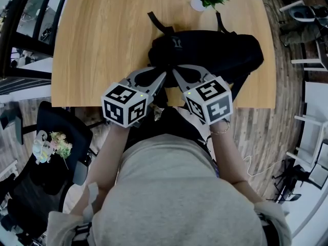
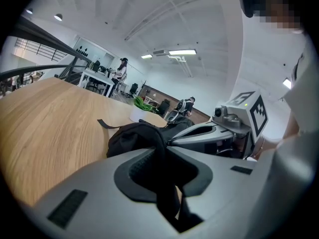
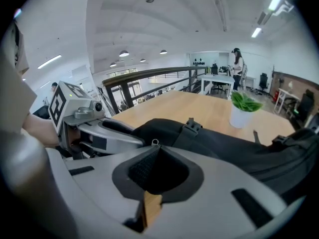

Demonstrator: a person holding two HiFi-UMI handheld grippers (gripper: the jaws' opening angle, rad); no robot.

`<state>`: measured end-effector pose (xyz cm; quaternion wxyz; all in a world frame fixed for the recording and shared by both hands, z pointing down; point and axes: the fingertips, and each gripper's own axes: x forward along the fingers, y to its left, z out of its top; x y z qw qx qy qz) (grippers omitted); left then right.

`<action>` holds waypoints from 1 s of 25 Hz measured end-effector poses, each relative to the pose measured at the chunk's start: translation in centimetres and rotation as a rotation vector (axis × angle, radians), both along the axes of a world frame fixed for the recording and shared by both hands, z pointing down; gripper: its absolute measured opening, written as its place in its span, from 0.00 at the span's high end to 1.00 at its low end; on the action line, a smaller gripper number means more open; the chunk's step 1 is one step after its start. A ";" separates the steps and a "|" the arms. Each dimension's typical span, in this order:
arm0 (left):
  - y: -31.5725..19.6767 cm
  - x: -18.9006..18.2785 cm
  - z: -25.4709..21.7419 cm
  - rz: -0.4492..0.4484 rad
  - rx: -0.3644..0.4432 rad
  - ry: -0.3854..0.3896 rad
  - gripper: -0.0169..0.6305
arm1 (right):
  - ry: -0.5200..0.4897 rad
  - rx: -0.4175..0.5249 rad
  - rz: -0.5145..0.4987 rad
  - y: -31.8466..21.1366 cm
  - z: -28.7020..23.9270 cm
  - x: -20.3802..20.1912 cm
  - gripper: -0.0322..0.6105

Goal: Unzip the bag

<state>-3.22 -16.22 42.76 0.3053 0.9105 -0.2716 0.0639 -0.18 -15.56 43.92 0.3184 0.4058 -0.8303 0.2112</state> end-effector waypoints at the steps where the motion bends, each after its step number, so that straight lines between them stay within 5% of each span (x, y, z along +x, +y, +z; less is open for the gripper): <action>1: 0.0 0.0 0.0 -0.001 -0.002 0.002 0.86 | -0.012 0.003 0.009 0.0 -0.1 0.1 0.93; 11: 0.0 -0.3 -0.7 -0.004 0.009 -0.005 0.86 | -0.111 0.169 0.158 1.0 -2.4 1.5 0.93; 25: -0.5 -0.7 -1.4 -0.018 0.029 -0.006 0.86 | -0.058 0.346 0.350 0.8 -4.1 6.1 0.93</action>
